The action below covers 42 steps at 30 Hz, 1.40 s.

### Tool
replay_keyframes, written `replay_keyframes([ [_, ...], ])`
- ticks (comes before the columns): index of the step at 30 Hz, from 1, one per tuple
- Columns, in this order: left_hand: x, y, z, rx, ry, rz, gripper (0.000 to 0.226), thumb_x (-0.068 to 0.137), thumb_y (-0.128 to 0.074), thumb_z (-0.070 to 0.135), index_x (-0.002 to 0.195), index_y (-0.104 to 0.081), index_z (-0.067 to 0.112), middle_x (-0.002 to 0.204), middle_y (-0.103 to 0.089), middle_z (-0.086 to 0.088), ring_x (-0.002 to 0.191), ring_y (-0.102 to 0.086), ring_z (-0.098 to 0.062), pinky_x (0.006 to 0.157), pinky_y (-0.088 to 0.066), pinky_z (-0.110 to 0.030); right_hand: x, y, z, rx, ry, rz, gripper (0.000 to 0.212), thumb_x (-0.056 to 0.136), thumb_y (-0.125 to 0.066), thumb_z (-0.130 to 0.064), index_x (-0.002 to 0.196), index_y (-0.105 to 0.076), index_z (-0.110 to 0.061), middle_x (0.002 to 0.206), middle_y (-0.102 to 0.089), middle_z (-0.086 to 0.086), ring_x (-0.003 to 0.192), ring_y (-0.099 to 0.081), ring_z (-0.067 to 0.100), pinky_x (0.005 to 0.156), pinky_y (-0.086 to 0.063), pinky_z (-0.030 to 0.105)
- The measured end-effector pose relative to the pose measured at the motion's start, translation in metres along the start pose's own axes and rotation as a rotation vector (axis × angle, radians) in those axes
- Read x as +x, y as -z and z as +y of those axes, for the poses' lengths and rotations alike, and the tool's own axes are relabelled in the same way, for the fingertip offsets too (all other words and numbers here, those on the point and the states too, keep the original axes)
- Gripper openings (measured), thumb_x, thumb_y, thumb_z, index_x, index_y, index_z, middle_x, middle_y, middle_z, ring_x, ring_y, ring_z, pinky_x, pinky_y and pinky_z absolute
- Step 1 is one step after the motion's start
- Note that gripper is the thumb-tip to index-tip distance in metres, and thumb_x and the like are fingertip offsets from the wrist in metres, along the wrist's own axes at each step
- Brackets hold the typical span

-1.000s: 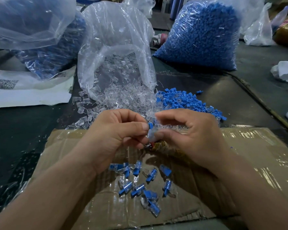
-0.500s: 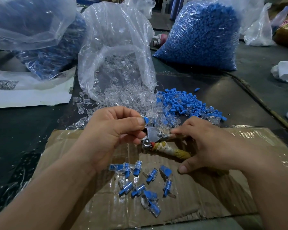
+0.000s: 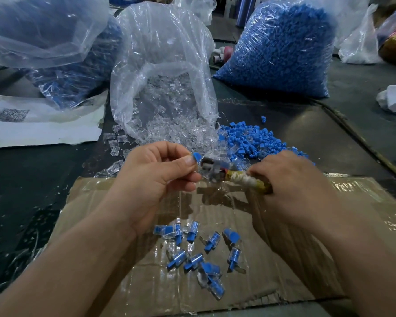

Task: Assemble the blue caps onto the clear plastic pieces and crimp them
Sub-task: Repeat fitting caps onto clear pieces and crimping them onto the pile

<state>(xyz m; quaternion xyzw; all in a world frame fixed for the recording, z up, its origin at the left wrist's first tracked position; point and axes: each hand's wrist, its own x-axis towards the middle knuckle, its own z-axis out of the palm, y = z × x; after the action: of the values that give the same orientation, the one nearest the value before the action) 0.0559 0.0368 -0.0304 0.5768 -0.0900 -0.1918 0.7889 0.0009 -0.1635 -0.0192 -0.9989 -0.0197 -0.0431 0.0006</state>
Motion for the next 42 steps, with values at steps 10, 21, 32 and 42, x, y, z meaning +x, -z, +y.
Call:
replay_keyframes([
  [10, -0.001, -0.001, -0.002, 0.211, -0.193, 0.094, 0.004, 0.069, -0.061, 0.012, 0.072, -0.059, 0.014, 0.06, -0.064, 0.003, 0.057, -0.064, -0.012, 0.048, -0.05, -0.018, -0.004, 0.008, -0.004, 0.426, -0.018, 0.112, 0.025, 0.086, -0.051, -0.026, 0.074, -0.038, -0.044, 0.077, -0.046, -0.016, 0.071, -0.044, -0.002, 0.06, -0.028, 0.008],
  [21, -0.005, -0.007, 0.0, 0.364, -0.335, 0.112, 0.016, 0.08, -0.058, 0.0, 0.073, -0.057, 0.014, 0.061, -0.064, 0.006, 0.054, -0.061, -0.006, 0.05, -0.049, -0.016, -0.004, 0.001, -0.011, 0.416, 0.059, 0.008, 0.045, 0.089, -0.05, -0.027, 0.132, -0.041, -0.029, 0.092, -0.033, -0.025, 0.082, -0.035, -0.004, 0.071, -0.028, 0.009],
  [32, -0.006, -0.007, 0.001, 0.338, -0.34, 0.106, 0.011, 0.077, -0.059, 0.004, 0.073, -0.057, 0.014, 0.06, -0.063, 0.006, 0.053, -0.06, -0.006, 0.05, -0.05, -0.016, -0.006, 0.005, -0.015, 0.428, 0.045, -0.017, 0.013, 0.082, -0.05, -0.037, 0.08, -0.037, -0.038, 0.082, -0.044, -0.018, 0.079, -0.04, -0.002, 0.063, -0.028, 0.011],
  [42, -0.006, -0.007, 0.002, 0.357, -0.335, 0.116, 0.015, 0.079, -0.058, 0.001, 0.072, -0.056, 0.014, 0.058, -0.062, 0.007, 0.051, -0.057, -0.005, 0.05, -0.05, -0.017, -0.006, 0.002, -0.021, 0.412, -0.005, -0.009, 0.02, 0.087, -0.054, -0.032, 0.077, -0.037, -0.033, 0.075, -0.045, -0.014, 0.068, -0.042, 0.001, 0.061, -0.037, 0.022],
])
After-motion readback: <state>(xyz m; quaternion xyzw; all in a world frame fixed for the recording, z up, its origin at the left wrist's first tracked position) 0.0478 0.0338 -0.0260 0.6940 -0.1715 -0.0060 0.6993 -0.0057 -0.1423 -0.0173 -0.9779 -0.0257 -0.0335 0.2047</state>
